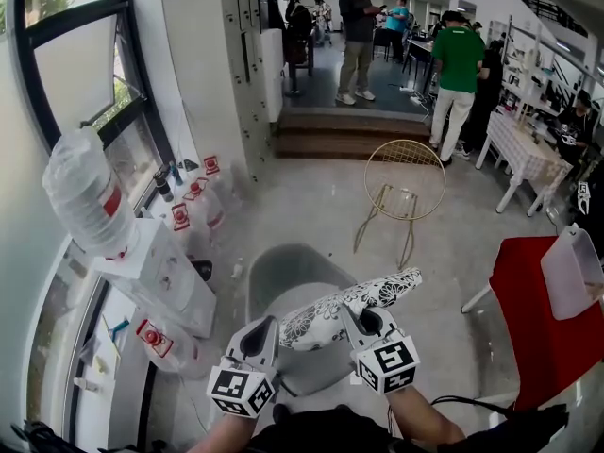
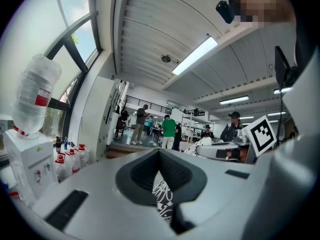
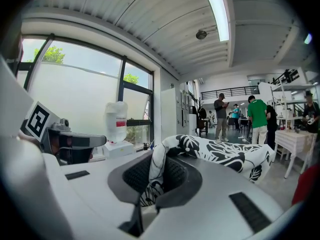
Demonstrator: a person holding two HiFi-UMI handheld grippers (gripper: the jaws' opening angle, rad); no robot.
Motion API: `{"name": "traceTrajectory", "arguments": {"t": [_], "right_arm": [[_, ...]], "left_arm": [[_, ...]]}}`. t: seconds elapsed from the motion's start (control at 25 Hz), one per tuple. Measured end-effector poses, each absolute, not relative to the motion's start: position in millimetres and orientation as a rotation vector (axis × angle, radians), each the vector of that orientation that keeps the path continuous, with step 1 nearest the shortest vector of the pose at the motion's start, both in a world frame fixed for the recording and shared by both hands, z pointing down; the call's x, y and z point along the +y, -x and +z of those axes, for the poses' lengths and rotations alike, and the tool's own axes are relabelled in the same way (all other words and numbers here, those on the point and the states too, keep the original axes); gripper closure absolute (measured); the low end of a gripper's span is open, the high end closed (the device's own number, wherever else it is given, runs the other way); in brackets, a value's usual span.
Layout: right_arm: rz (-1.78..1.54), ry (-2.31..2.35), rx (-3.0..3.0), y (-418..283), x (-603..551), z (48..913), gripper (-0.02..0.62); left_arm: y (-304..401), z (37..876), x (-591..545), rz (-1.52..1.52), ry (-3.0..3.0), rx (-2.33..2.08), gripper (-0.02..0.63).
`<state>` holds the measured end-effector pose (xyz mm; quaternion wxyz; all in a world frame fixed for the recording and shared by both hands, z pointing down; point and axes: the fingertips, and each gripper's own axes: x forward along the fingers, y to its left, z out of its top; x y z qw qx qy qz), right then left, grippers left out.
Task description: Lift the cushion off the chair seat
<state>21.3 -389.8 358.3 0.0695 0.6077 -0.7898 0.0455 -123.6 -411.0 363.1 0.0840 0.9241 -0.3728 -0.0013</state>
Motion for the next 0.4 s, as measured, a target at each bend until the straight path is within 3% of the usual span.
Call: {"name": "traceTrajectory", "arguments": {"t": [0.4], "right_arm": [[0.103, -1.814, -2.391, -20.5, -395.1, 353.1, 0.568]], "left_arm": [[128.9, 358.5, -415.4, -0.011, -2.766, -1.165, 0.598]]}}
